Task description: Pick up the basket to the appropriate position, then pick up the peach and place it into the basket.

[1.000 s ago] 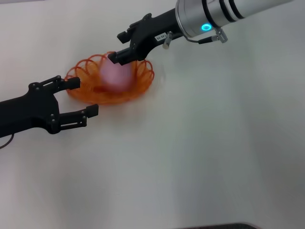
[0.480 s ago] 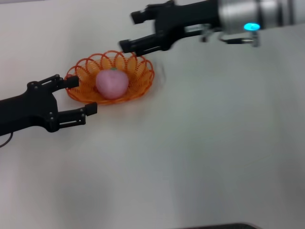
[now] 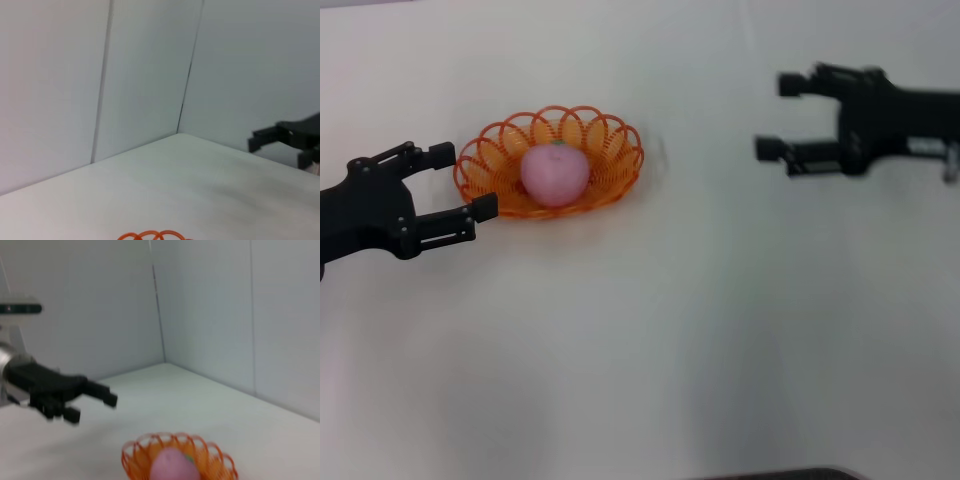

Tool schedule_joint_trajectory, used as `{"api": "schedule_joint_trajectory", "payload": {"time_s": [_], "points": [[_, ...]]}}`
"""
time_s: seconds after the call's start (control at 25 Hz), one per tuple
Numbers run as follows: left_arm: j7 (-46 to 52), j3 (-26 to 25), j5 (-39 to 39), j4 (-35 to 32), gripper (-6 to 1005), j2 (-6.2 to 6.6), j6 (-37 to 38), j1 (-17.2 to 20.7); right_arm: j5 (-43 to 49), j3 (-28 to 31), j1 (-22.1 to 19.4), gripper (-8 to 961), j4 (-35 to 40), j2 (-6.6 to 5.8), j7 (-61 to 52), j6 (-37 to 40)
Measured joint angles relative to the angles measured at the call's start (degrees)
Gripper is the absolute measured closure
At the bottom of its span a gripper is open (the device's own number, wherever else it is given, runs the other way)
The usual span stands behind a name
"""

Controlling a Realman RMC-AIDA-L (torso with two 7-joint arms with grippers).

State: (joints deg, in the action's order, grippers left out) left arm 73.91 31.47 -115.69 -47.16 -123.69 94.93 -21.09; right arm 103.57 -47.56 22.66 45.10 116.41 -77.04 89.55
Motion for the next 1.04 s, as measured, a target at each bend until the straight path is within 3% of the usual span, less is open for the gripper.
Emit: {"api": "schedule_joint_trajectory", "payload": {"time_s": [0.12,0.28,0.84,1.04], "points": [[0.4,0.0,0.0,0.0,124,-0.02,-0.4,0.1,-0.1,1.5,-3.6,11,-0.3,0.47,5.1,0.7],[0.8,0.0,0.0,0.2,123,-0.08,-0.9,0.2,0.4,3.0,-5.2,11,-0.5,0.69,7.2,1.5],[1.4,0.3,-0.1,0.4,126,-0.12,-1.1,0.3,0.6,2.9,-3.8,11,-2.5,-0.46,7.2,0.9],[1.5,0.5,-0.1,0.4,127,-0.15,-1.1,0.3,1.7,3.0,-3.2,11,-2.6,-0.34,7.3,0.8]]}}
